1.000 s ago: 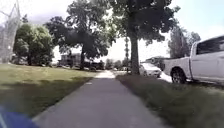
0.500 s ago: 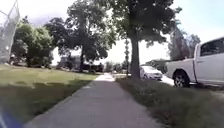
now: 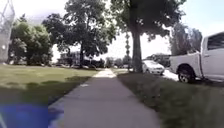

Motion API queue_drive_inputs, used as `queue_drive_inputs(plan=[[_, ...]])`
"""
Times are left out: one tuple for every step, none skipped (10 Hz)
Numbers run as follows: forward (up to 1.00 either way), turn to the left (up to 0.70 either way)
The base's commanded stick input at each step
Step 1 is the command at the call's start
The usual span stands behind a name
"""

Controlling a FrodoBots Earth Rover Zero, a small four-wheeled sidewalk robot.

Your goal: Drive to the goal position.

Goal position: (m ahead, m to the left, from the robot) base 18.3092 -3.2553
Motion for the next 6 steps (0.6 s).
queue_drive_inputs(plan=[[0.70,0.00],[0.70,0.00],[0.70,0.00],[0.70,0.00],[0.70,0.00],[0.70,0.00]])
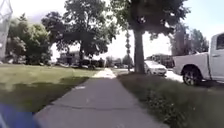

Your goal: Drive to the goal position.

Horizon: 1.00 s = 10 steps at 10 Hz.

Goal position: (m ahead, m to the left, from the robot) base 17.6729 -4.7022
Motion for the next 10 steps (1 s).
queue_drive_inputs(plan=[[0.70,0.00],[0.70,0.00],[0.70,0.00],[0.70,0.00],[0.70,0.00],[0.70,0.00],[0.70,0.00],[0.70,0.00],[0.70,0.19],[0.70,0.35]])
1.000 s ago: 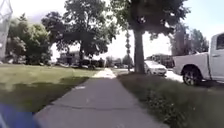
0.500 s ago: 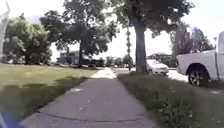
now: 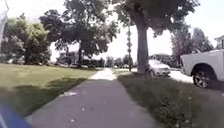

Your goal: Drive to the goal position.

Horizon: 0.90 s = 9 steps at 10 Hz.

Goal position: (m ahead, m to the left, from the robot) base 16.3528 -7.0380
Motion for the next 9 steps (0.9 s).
queue_drive_inputs(plan=[[0.70,0.35],[0.70,0.35],[0.70,0.35],[0.70,0.35],[0.70,0.35],[0.70,0.35],[0.70,0.35],[0.70,0.00],[0.70,0.00]])
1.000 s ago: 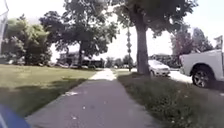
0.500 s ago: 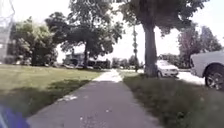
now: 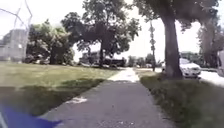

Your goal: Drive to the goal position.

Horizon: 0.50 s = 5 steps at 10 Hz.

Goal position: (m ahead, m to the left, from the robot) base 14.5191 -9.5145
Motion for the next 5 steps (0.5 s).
queue_drive_inputs(plan=[[0.70,0.00],[0.70,0.00],[0.70,0.00],[0.70,0.00],[0.70,0.00]])
